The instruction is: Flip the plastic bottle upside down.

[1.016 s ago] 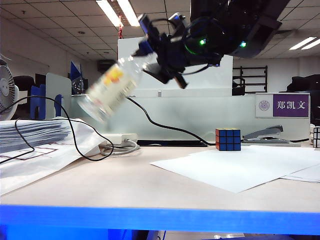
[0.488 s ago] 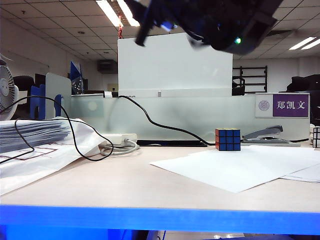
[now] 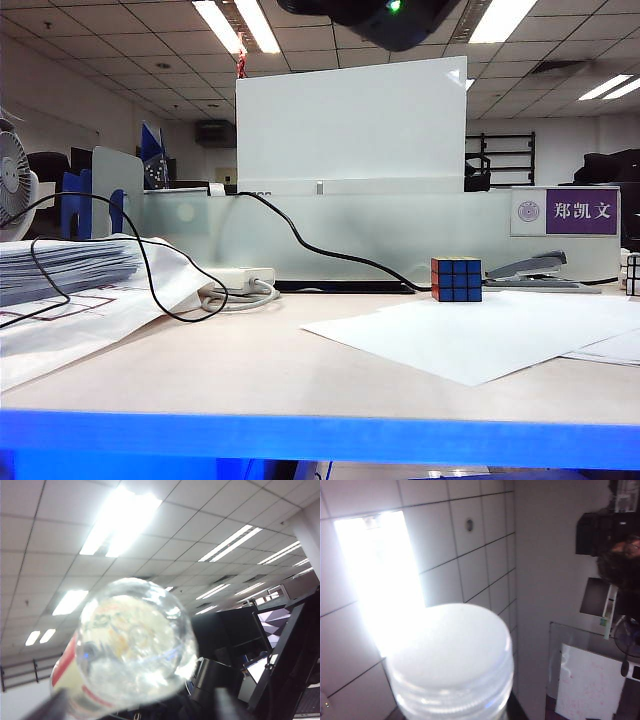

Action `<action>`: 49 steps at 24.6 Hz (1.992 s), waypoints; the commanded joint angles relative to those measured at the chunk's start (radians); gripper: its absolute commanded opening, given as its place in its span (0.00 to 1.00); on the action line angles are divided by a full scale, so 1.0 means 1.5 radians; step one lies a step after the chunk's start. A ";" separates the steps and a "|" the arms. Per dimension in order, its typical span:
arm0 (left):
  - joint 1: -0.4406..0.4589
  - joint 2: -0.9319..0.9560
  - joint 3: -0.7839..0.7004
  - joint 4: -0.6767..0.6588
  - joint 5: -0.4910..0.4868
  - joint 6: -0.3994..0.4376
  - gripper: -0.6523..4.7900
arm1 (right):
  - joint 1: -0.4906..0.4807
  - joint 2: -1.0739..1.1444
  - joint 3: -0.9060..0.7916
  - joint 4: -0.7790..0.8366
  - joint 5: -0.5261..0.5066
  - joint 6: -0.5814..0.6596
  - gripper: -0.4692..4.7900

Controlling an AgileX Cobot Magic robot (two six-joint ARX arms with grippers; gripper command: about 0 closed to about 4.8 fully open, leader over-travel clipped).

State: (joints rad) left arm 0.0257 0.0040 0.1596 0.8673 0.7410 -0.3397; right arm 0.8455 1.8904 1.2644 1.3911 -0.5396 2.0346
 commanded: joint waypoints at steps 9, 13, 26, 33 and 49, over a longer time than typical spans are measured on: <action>-0.001 -0.001 0.033 0.016 -0.053 0.177 0.98 | 0.069 -0.012 0.037 -0.024 0.035 0.040 0.08; -0.001 -0.001 0.048 0.043 -0.090 0.190 0.98 | 0.084 -0.012 0.039 -0.051 0.034 0.038 0.08; -0.001 0.003 0.069 0.041 -0.098 0.247 0.97 | 0.139 -0.012 0.039 -0.112 0.033 -0.001 0.08; -0.001 0.020 0.072 0.042 -0.097 0.249 0.96 | 0.169 -0.012 0.039 -0.113 0.034 -0.001 0.08; -0.001 0.022 0.075 0.061 -0.105 0.249 0.22 | 0.183 -0.012 0.039 -0.121 0.045 -0.009 0.08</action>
State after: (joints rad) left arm 0.0250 0.0376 0.2646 0.9421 0.6056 0.0410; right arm 1.1213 1.8797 1.3174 1.1866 -0.4786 2.0377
